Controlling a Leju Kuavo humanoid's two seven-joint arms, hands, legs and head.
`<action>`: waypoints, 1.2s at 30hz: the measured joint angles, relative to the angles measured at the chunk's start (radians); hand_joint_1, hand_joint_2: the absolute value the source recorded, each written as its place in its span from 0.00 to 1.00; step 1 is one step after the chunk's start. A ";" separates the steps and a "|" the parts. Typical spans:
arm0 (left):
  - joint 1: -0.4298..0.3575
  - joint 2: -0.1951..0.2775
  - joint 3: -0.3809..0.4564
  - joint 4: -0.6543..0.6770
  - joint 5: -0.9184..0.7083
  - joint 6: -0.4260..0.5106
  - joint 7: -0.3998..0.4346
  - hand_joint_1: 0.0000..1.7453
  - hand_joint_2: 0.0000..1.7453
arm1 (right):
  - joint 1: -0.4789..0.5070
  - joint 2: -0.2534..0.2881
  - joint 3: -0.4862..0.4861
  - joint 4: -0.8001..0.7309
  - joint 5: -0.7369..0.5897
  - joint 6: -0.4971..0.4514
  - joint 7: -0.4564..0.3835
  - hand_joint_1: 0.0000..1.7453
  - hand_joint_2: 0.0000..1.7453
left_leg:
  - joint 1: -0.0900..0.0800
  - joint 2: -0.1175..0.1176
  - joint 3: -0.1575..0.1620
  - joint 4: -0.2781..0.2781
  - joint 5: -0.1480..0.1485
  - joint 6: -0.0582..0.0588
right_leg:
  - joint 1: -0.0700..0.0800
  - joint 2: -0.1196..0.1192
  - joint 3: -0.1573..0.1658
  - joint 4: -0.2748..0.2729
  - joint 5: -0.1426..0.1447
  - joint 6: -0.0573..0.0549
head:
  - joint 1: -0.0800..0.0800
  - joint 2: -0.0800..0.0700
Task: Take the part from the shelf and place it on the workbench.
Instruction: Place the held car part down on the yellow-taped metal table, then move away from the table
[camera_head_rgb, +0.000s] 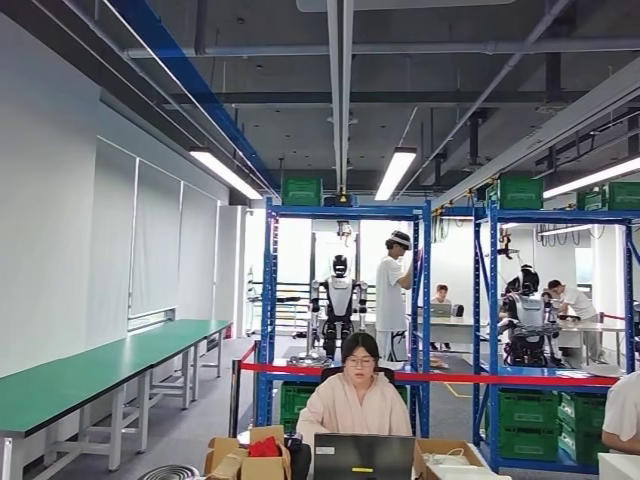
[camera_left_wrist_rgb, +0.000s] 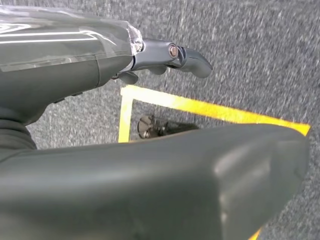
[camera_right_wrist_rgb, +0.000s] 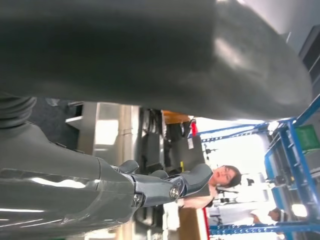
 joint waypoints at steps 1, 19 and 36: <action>0.001 0.000 0.003 0.000 0.000 0.000 -0.001 0.00 0.00 | 0.000 0.001 -0.002 0.009 0.004 0.000 0.002 0.00 0.00 | 0.002 -0.001 -0.004 0.006 -0.009 -0.005 | 0.000 -0.003 -0.006 -0.003 0.010 -0.006 | 0.000 0.000; 0.003 -0.014 0.043 -0.007 -0.023 -0.018 -0.007 0.00 0.00 | -0.025 0.012 -0.077 0.472 0.374 -0.140 0.002 0.00 0.00 | 0.006 -0.001 0.115 -0.028 -0.098 0.026 | -0.003 -0.012 -0.217 0.172 -0.004 0.031 | 0.000 0.000; -0.009 -0.025 0.048 -0.007 -0.104 -0.069 0.016 0.00 0.00 | -0.191 -0.101 -0.291 1.350 0.726 -0.526 0.407 0.00 0.00 | -0.002 -0.002 -0.044 0.206 -0.197 -0.010 | 0.000 -0.017 -0.042 -0.009 0.050 -0.026 | 0.000 0.000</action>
